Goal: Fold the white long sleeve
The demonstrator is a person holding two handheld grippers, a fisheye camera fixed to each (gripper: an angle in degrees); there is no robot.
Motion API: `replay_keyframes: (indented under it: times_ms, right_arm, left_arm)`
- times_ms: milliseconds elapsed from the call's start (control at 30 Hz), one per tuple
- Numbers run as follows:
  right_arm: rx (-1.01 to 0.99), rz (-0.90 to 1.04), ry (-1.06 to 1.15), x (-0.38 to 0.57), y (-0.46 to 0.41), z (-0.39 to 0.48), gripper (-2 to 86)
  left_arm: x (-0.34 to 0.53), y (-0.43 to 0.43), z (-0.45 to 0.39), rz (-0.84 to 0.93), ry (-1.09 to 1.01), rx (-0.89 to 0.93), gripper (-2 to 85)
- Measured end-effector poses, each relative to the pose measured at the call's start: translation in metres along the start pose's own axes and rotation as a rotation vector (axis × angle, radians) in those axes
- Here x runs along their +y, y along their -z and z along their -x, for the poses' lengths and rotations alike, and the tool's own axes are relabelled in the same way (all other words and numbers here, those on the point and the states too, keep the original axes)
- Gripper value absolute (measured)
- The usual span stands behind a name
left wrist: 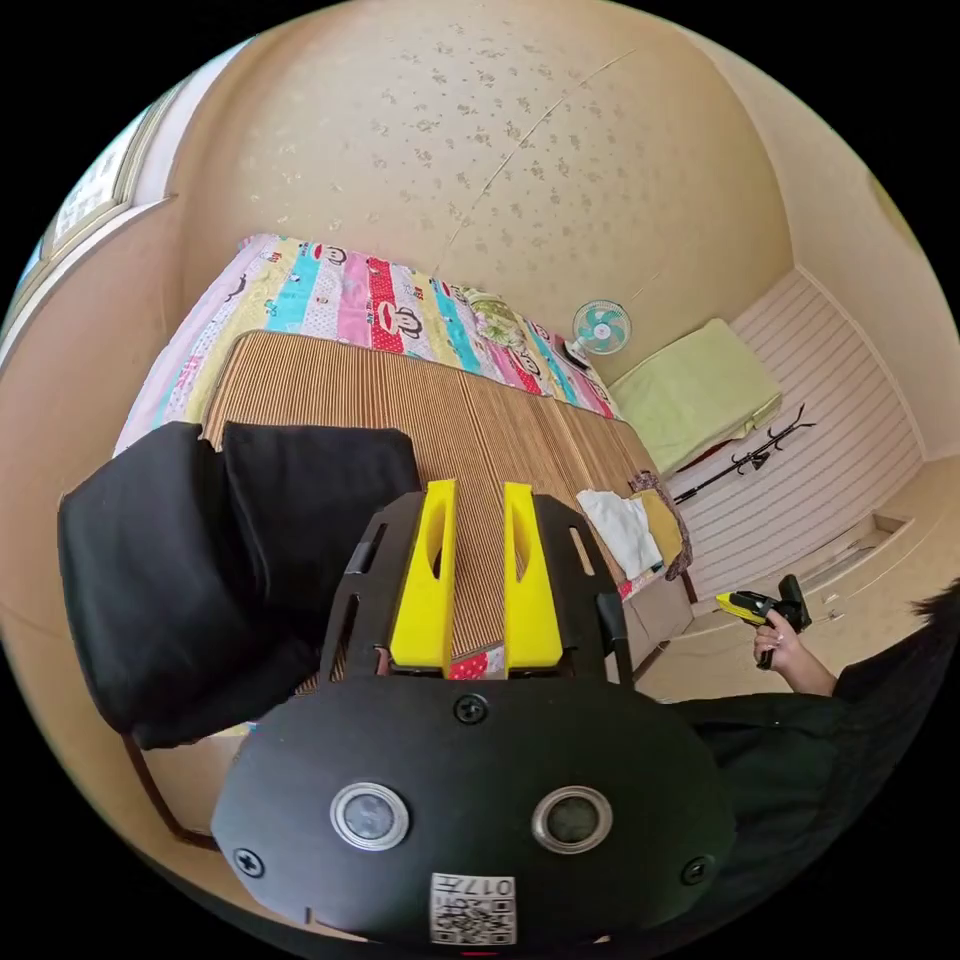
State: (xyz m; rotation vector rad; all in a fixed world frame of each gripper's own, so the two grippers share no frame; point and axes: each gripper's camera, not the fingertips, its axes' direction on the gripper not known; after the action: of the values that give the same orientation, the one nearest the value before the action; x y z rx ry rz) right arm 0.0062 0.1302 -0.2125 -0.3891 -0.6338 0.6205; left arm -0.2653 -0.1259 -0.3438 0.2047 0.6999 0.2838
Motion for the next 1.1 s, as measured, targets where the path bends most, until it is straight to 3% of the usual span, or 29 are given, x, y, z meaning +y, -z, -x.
replay_keyframes:
  times_ms: [400, 633, 933, 1100]
  right_arm:
    - [-0.039, -0.162, -0.192, 0.046, 0.025, -0.021, 0.5]
    - [-0.002, -0.113, -0.207, 0.018, 0.019, -0.035, 0.9]
    - [0.285, 0.082, 0.018, -0.165, -0.016, -0.031, 3.2]
    - [0.447, 0.164, 0.184, -0.302, -0.032, -0.022, 4.6]
  left_arm:
    - [-0.03, -0.111, -0.06, 0.111, -0.175, 0.107, 7.8]
    - [-0.031, -0.172, -0.108, 0.13, -0.17, 0.184, 7.9]
    - [-0.018, -0.239, -0.17, 0.186, -0.195, 0.062, 7.8]
    - [-0.029, -0.291, -0.228, 0.156, -0.099, -0.03, 6.0]
